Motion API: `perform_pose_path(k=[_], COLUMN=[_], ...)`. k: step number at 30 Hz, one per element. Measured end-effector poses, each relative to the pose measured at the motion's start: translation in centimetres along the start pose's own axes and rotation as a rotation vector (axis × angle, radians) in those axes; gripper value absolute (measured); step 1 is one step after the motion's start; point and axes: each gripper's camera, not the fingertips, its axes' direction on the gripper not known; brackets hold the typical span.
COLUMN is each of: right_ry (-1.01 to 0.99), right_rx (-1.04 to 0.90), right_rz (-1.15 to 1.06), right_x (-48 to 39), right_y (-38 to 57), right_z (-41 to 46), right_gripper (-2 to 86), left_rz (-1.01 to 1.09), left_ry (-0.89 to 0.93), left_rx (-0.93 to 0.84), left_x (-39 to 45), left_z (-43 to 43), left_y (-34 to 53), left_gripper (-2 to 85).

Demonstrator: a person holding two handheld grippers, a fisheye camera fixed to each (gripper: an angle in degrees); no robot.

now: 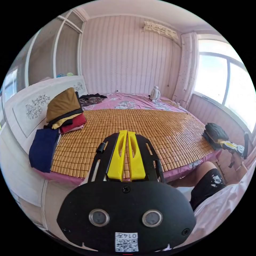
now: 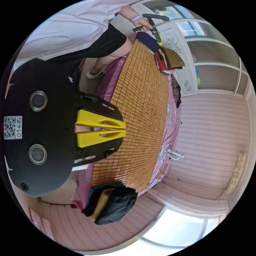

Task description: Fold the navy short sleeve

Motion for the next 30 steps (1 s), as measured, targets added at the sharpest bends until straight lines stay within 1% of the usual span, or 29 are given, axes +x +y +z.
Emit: perform_pose_path(k=[2, 3, 5, 6, 8, 11, 15, 17, 18, 20, 24, 26, 28, 30], right_ry=[-0.153, -0.193, -0.356, -0.403, -0.593, -0.758, -0.841, -0.855, -0.861, -0.897, -0.928, -0.954, -0.963, -0.98], right_rx=[0.041, 0.042, 0.04, 0.052, 0.101, 0.037, -0.039, -0.09, -0.106, -0.16, -0.236, -0.313, -0.367, -0.397], right_rz=[-0.157, -0.193, -0.315, -0.338, -0.414, -0.449, -0.5, -0.566, -0.577, -0.604, -0.587, -0.554, -0.546, -0.56], right_x=[-5.4, -6.7, -12.3, -13.6, -19.0, -25.4, -33.2, -38.8, -40.2, -45.6, -53.5, -58.4, -62.0, -65.2], right_y=[-3.3, -4.1, -7.1, -7.7, -9.9, -12.7, -15.6, -17.3, -17.6, -19.1, -21.0, -22.0, -22.5, -22.6], right_z=[2.8, 3.6, 6.7, 7.4, 10.3, 15.2, 21.4, 25.6, 26.7, 31.4, 38.5, 43.2, 46.4, 49.0], right_gripper=[0.7, 1.0, 3.4, 4.3, 7.5, 8.7, 8.7, 8.5, 8.5, 7.8, 8.3, 9.3, 9.6, 9.7], left_rz=[-0.086, -0.109, -0.212, -0.241, -0.354, -0.491, -0.629, -0.706, -0.726, -0.799, -0.905, -1.0, -1.035, -1.033], left_ry=[-0.082, -0.1, -0.169, -0.186, -0.253, -0.294, -0.328, -0.336, -0.338, -0.337, -0.346, -0.272, -0.246, -0.26], left_rx=[0.032, 0.036, 0.027, 0.019, -0.005, -0.05, -0.035, 0.001, 0.013, 0.061, 0.141, 0.191, 0.199, 0.199], left_x=[-4.0, -5.0, -9.1, -10.2, -14.1, -19.0, -24.3, -27.7, -28.5, -31.8, -36.2, -39.1, -40.8, -42.1], left_z=[-3.2, -3.9, -6.0, -6.4, -7.6, -7.8, -7.1, -6.0, -5.7, -4.0, -1.3, 0.8, 2.7, 4.3], left_y=[4.4, 5.6, 10.8, 12.1, 17.6, 23.7, 29.1, 31.7, 32.2, 34.2, 36.3, 37.6, 38.3, 38.5], left_gripper=[-0.7, -0.6, 0.5, 0.9, 2.5, 4.3, 5.5, 6.3, 6.4, 7.1, 8.9, 10.6, 10.9, 10.6])
